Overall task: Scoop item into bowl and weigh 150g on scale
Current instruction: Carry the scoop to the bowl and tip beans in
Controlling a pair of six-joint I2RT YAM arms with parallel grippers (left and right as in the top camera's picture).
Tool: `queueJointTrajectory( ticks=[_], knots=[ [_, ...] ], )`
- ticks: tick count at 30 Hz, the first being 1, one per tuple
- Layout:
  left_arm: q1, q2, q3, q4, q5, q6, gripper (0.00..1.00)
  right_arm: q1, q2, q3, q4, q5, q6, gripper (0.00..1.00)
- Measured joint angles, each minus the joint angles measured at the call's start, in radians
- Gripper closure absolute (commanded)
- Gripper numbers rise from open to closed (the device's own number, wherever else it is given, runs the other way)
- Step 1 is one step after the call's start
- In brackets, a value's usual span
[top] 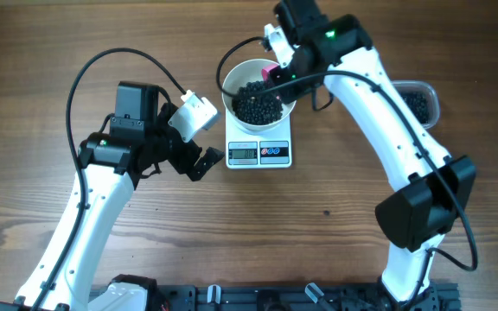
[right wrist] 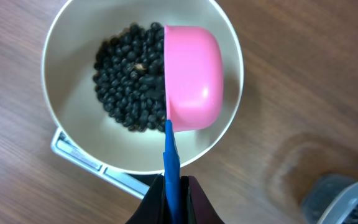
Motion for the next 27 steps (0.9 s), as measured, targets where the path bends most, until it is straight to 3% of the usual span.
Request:
queueJointTrajectory(
  ticks=[8, 27],
  knots=[
    [0.000, 0.000, 0.000, 0.000, 0.000, 0.000, 0.00, 0.057, 0.000, 0.000, 0.024, 0.150, -0.001, 0.96],
    [0.000, 0.000, 0.000, 0.000, 0.000, 0.000, 0.00, 0.057, 0.000, 0.000, 0.049, 0.130, -0.005, 0.96]
  ],
)
